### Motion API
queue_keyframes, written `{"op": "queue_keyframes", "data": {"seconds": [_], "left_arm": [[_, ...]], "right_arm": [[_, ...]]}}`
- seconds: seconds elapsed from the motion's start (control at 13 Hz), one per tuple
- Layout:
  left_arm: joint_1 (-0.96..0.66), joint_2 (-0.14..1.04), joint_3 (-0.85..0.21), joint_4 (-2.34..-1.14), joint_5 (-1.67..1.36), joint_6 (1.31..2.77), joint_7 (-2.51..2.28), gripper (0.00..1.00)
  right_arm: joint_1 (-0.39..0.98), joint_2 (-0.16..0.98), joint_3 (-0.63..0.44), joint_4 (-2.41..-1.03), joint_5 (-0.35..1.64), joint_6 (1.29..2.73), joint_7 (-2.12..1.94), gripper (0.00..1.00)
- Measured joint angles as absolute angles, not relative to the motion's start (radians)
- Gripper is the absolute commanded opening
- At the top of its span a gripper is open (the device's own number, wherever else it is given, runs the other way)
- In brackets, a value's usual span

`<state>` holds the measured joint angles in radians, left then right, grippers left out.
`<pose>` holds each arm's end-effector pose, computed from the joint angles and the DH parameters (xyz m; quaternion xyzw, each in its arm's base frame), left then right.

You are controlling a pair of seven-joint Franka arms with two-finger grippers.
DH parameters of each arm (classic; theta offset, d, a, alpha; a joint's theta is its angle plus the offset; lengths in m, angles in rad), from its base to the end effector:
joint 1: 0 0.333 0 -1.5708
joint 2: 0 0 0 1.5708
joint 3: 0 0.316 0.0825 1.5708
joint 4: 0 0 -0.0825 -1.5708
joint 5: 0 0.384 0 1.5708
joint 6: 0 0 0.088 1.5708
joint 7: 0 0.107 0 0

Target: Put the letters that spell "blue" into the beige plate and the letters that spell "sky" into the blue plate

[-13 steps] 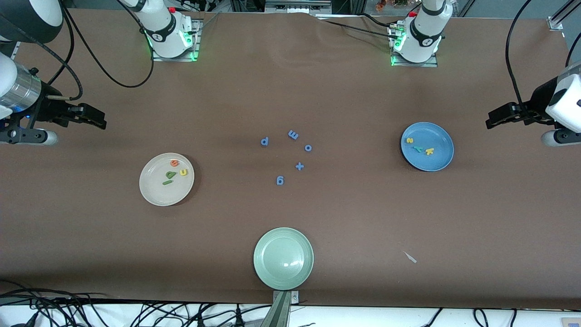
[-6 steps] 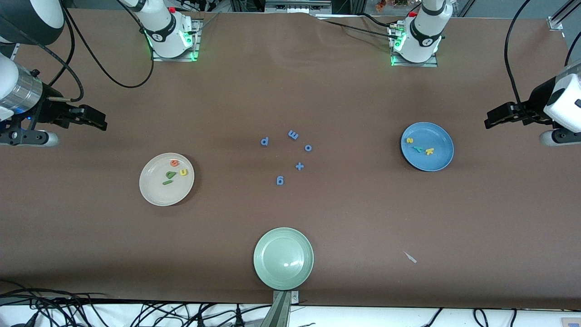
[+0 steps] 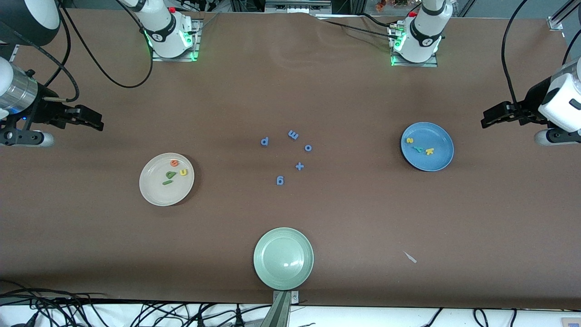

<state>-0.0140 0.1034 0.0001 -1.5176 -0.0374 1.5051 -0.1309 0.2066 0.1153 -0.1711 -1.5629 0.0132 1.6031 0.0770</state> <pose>0.5773 -0.0122 0.5855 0.9964 0.0582 -0.0591 0.0145 0.5877 0.0275 0.5659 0.9991 -0.0210 -0.0365 0.0053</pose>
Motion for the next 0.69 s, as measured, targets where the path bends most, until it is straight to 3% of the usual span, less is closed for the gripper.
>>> {"op": "queue_keyframes", "data": {"seconds": [0.69], "left_arm": [[-0.028,0.105,-0.002,-1.518,-0.037,1.505,-0.131,1.0]], "right_arm": [[0.204,0.123,-0.172,-1.562,0.043,1.616,0.074,1.0]]}}
